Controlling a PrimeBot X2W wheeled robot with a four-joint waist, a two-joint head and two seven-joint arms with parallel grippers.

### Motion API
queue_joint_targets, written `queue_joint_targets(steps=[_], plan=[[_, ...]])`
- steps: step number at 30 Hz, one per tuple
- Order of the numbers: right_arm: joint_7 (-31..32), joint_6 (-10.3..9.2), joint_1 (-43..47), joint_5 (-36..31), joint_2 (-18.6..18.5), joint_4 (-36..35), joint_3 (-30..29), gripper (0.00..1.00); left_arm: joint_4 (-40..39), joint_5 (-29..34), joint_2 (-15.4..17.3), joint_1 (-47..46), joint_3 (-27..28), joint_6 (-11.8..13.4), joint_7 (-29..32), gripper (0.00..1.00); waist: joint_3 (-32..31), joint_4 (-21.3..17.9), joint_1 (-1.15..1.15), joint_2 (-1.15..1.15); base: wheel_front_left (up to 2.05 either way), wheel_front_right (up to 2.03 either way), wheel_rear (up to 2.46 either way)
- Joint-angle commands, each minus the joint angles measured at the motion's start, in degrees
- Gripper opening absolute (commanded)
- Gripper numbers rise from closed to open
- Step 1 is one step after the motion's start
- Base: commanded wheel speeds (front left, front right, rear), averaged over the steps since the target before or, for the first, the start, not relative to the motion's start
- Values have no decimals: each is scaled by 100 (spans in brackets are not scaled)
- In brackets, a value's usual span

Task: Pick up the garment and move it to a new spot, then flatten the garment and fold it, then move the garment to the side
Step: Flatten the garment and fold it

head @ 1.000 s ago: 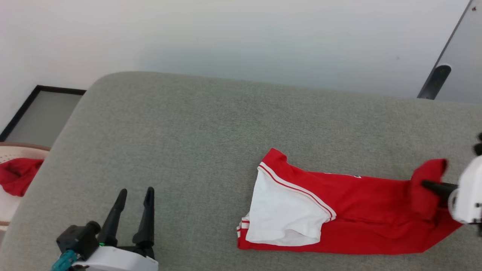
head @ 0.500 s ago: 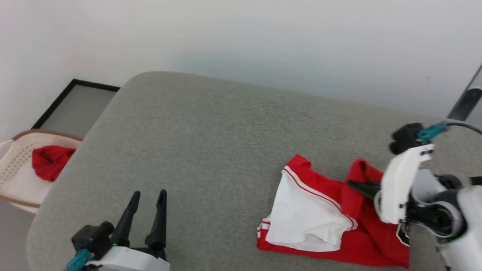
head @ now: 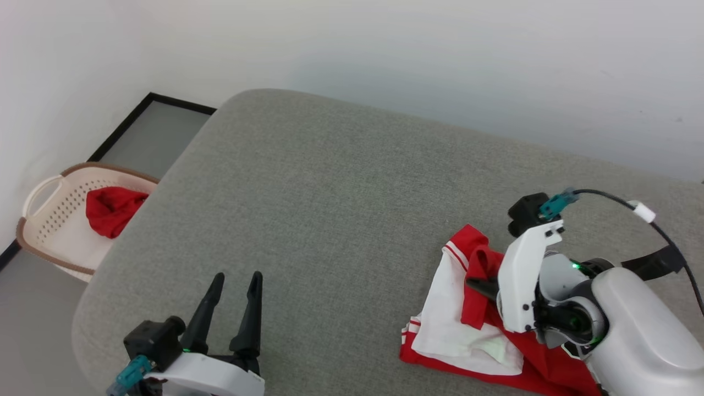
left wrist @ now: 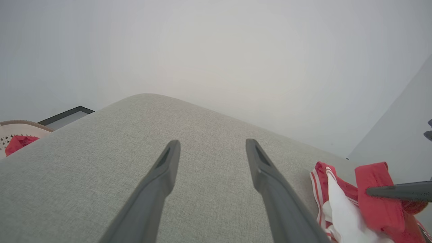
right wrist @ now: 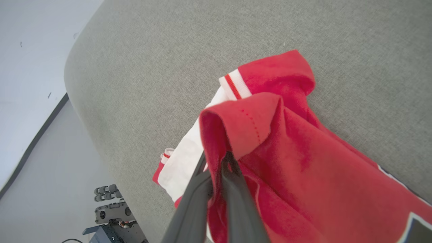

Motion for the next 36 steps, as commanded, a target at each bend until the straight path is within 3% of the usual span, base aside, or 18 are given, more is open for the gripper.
queue_joint_targets(steps=[1, 3, 5, 7, 8, 10, 11, 17, 24, 36], plan=[[-86, -4, -96, -73, 25, 91, 106, 0, 19, -33, -24, -59, 0, -15, 3, 100, 11, 30, 0, 0, 0, 0, 0], [-202, -4, -190, -136, 47, 295, 253, 0, 32, -31, -27, -64, -7, -15, 3, 100, 17, 41, 0, 0, 0, 0, 0], [-315, -4, -288, -235, 56, 454, 455, 28, 41, -41, -34, -75, -7, -15, 4, 100, 19, 46, 0, 0, 0, 0, 0], [-405, -4, -395, -324, 58, 562, 703, 47, 49, -48, -28, -76, -6, -15, 3, 100, 18, 43, 0, 0, 0, 0, 0], [-438, -4, -452, -361, 34, 595, 848, 74, 55, -54, -24, -76, -7, -15, 3, 100, 16, 42, 0, 0, 0, 0, 0], [-514, -4, -541, -346, 17, 637, 1104, 95, 62, -70, -17, -73, 1, -15, 4, 100, 7, 34, 0, 0, 0, 0, 0], [-548, -4, -603, -362, -5, 637, 1239, 100, 67, -74, -13, -70, 6, -15, 4, 100, 0, 30, 0, 0, 0, 0, 0], [-699, -4, -827, -111, -97, 434, 1890, 100, 81, -102, 21, -23, 29, -15, 3, 100, -51, -39, 0, 0, 0, 0, 0], [-1172, -4, -944, 165, -410, -148, 2237, 100, 10, -50, 97, 131, 158, -15, 3, 100, -154, -313, 0, 0, 0, 0, 0], [-3151, -5, -417, -39, -1404, -1154, 1641, 100, -222, 53, 193, 382, 391, -15, 4, 100, -220, -1110, 0, 0, 0, 0, 0]])
